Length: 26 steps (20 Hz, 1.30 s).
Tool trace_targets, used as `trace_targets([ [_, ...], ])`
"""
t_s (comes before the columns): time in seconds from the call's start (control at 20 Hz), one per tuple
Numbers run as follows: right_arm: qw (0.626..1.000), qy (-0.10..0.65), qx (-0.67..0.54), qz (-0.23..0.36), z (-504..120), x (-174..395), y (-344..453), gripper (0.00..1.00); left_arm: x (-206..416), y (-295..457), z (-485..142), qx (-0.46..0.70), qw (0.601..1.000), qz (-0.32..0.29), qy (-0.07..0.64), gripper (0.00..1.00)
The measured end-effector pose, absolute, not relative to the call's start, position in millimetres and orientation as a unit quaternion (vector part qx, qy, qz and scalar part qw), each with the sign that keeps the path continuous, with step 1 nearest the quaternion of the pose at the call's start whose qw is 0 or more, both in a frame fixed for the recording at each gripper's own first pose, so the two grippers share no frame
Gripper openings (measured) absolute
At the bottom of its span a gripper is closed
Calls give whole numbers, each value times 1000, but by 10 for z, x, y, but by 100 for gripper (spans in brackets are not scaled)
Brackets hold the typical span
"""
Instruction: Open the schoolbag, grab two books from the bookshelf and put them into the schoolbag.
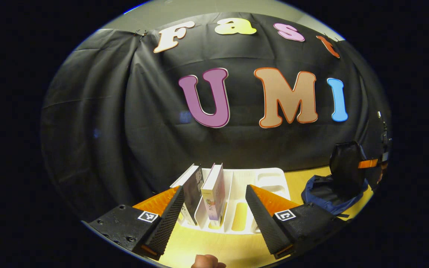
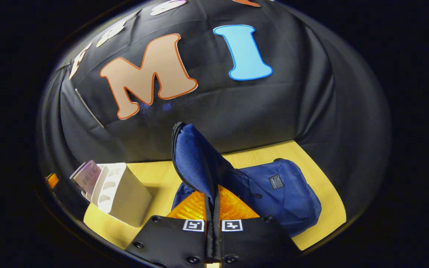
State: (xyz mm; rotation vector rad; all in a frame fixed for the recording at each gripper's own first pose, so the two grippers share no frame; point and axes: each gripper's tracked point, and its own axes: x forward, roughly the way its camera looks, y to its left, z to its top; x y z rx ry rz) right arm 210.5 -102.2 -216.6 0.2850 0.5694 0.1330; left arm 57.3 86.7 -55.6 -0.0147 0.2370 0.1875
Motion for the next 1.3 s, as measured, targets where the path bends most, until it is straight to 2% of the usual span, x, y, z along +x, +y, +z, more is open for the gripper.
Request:
trace_targets([
  [0.1, 947, 279, 144, 65, -2147, 2098, -1043, 6, 725, 903, -599, -1, 988, 86, 129, 96],
  [0.25, 946, 281, 144, 66, -2145, 2085, -1061, 0, 1021, 946, -682, 9, 985, 64, 160, 96],
  [0.35, 946, 281, 148, 64, -2153, 2082, -1058, 4, 1176, 1006, -821, 4, 979, 57, 198, 96],
  [0.5, 946, 280, 151, 64, -2164, 2074, -1076, 1, 1375, 1080, -1027, 0, 967, 49, 251, 97],
  [0.6, 945, 281, 153, 63, -2153, 2075, -1081, 6, 1486, 1088, -1124, -3, 956, 38, 290, 97],
  [0.75, 946, 279, 152, 61, -2142, 2065, -1100, 3, 1651, 1119, -1271, 2, 939, 24, 342, 97],
  [0.8, 947, 279, 150, 62, -2140, 2057, -1092, 6, 1681, 1120, -1316, 0, 934, 20, 357, 97],
  [0.85, 947, 279, 147, 62, -2136, 2059, -1096, 3, 1738, 1086, -1352, -9, 929, 14, 369, 97],
  [0.9, 947, 279, 146, 61, -2133, 2057, -1088, 5, 1744, 1095, -1411, -13, 922, 13, 387, 97],
  [0.95, 947, 279, 145, 61, -2130, 2059, -1080, 3, 1779, 1111, -1441, -10, 917, 11, 398, 97],
  [1.05, 948, 280, 142, 62, -2143, 2066, -1078, 6, 1854, 1175, -1500, 9, 911, 15, 412, 98],
  [1.15, 948, 280, 140, 62, -2134, 2062, -1078, 3, 1898, 1185, -1554, 17, 904, 12, 426, 97],
  [1.2, 948, 280, 141, 61, -2131, 2058, -1071, 3, 1914, 1199, -1564, 22, 901, 9, 433, 100],
  [1.3, 946, 281, 147, 60, -2133, 2048, -1088, 3, 1955, 1208, -1636, 40, 892, -4, 450, 97],
])
